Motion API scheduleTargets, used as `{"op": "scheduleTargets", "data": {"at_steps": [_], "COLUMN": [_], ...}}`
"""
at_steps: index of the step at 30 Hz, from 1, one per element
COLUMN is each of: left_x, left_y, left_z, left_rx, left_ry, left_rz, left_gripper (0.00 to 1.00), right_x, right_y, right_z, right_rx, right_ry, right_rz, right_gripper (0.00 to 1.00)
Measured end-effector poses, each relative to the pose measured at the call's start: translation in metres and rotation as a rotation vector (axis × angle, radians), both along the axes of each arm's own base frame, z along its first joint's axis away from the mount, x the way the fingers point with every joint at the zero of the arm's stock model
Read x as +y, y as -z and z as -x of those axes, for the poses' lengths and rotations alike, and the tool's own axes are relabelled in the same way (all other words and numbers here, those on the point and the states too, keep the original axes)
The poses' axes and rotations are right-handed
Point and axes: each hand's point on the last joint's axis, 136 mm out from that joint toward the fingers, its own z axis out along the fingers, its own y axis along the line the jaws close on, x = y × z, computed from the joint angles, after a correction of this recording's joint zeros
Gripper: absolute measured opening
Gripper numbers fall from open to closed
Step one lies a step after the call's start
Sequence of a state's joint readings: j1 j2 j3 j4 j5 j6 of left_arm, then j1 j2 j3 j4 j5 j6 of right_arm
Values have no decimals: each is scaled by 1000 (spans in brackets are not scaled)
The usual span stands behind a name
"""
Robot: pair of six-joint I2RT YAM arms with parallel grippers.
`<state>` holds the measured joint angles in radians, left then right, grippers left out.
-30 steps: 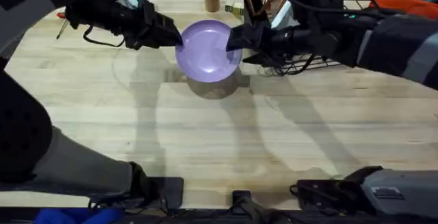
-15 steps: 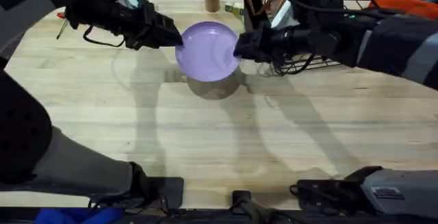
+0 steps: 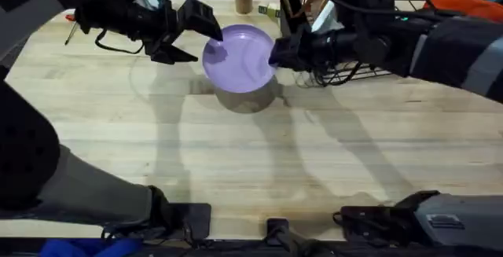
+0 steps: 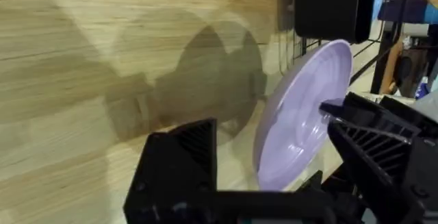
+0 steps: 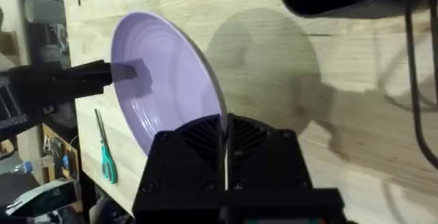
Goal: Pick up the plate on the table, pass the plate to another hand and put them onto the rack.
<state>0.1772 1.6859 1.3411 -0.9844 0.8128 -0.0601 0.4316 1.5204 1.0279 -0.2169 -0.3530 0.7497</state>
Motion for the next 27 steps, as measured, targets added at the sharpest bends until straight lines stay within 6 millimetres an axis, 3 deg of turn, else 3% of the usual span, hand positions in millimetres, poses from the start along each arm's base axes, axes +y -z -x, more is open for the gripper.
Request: {"op": "scheduleTargets", "data": {"at_steps": [7, 12, 19, 27], "left_x": [7, 31, 61, 85], "left_y": [-2, -25, -73, -88], "left_z": [1, 3, 15, 24], "left_rx": [5, -66, -211, -252], "left_ry": [-21, -89, -186, -265], "left_rz": [4, -12, -55, -77], "left_gripper": [995, 995, 995, 995], "right_x": [-1, -2, -10, -41], "right_y": [0, -10, -57, -107], "right_z": [-1, 1, 6, 8], "right_rx": [-54, -170, -408, -571], "right_ry": [-51, -150, -250, -205], "right_rz": [41, 102, 161, 187], "right_gripper": [30, 30, 30, 30]}}
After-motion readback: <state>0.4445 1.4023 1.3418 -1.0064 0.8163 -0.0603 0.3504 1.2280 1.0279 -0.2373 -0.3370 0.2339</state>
